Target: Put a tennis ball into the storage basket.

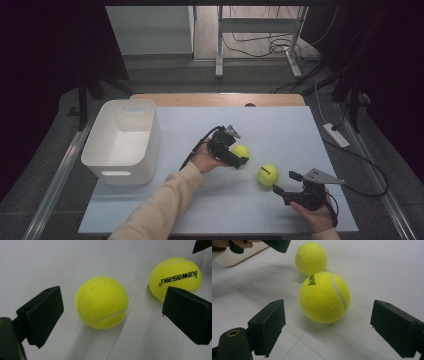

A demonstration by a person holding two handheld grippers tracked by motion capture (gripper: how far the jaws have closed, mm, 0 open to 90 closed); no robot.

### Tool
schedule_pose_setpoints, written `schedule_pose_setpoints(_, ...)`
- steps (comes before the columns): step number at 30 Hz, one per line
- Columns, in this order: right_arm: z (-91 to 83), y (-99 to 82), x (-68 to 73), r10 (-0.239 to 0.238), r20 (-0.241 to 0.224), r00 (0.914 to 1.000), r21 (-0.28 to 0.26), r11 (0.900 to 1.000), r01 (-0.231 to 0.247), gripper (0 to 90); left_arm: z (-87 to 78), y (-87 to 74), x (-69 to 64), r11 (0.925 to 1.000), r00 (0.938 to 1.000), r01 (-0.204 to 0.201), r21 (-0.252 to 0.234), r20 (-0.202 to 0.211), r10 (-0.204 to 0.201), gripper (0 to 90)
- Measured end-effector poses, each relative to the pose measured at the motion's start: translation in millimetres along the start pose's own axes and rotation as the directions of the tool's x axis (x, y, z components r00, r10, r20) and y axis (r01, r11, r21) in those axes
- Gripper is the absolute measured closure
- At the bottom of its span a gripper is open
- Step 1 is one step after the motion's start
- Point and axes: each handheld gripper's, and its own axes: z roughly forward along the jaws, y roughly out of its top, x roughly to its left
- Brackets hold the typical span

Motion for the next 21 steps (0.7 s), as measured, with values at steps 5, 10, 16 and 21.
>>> schedule_pose_setpoints(5,0.1,0.0,0.2,-0.001,-0.001,1.0,0.001,1.0,0.001,12.5,6.5,4.0,1.6,0.9995,1.0,0.001,0.031,-0.002,-0.001,4.1)
schedule_pose_setpoints(10,0.0,-0.4,-0.6,-0.001,0.0,1.0,0.002,1.0,0.001,12.5,13.1,4.0,4.6,0.9985,0.9999,0.01,0.054,0.004,-0.01,4.3)
schedule_pose_setpoints(16,0.1,-0.5,-0.8,0.0,-0.001,1.0,0.002,1.0,0.0,12.5,17.3,3.3,7.9,0.9973,0.9998,0.018,0.071,0.008,-0.019,4.4)
schedule_pose_setpoints(21,0.3,-0.4,-0.7,0.0,-0.003,1.0,0.002,1.0,0.0,12.5,22.2,3.2,8.6,0.9965,0.9997,0.024,0.08,0.005,-0.025,4.5)
